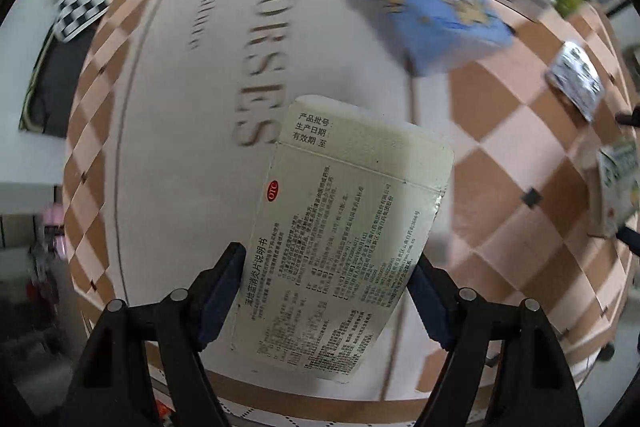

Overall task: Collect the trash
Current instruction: 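Grasp the cream leaflet box with the left tool while the right tool grasps the green-white medicine box, then carry both boxes over the bin and open both tools, then raise both tools back toward the table, then grasp the blue cartoon snack bag with the left tool while the right tool grasps the beige envelope box, then carry the bag and beige box over the bin and open both tools, then raise both tools back toward the table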

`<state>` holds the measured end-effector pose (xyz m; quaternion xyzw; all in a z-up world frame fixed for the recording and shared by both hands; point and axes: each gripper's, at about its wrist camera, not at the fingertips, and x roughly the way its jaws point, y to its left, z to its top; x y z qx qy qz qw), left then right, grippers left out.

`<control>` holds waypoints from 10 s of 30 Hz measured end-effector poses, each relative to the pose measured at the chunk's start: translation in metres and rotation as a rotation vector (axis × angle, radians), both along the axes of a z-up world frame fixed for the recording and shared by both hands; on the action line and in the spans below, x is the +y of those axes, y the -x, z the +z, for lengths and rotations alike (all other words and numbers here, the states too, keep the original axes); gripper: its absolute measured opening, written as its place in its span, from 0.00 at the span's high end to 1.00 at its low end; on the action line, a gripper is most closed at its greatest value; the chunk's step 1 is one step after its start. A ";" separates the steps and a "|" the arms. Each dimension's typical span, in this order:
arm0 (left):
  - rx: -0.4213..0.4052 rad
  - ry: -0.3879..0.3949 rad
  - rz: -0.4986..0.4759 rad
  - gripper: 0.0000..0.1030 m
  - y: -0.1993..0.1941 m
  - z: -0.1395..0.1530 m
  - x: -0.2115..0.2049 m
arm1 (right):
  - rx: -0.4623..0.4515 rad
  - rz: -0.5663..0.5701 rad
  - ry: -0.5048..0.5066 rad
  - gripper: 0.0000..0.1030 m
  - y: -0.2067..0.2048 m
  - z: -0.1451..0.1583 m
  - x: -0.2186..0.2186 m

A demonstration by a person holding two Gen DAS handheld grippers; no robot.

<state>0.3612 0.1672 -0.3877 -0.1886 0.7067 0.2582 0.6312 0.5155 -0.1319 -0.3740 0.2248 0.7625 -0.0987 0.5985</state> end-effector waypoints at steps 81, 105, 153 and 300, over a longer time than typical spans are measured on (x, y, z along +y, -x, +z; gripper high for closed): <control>-0.063 0.484 0.080 0.05 0.340 -0.240 -0.077 | 0.059 0.600 -0.116 0.01 0.470 -0.278 -0.067; -0.108 0.268 -0.086 0.05 0.373 -0.022 -0.087 | -0.070 0.837 0.070 0.01 0.495 -0.021 -0.039; -0.143 0.216 0.297 0.14 -0.096 0.006 0.045 | -0.206 1.236 0.098 0.01 -0.140 0.064 0.204; -0.189 0.225 -0.114 0.09 0.347 0.000 -0.122 | -0.156 0.748 0.086 0.03 0.467 -0.022 -0.096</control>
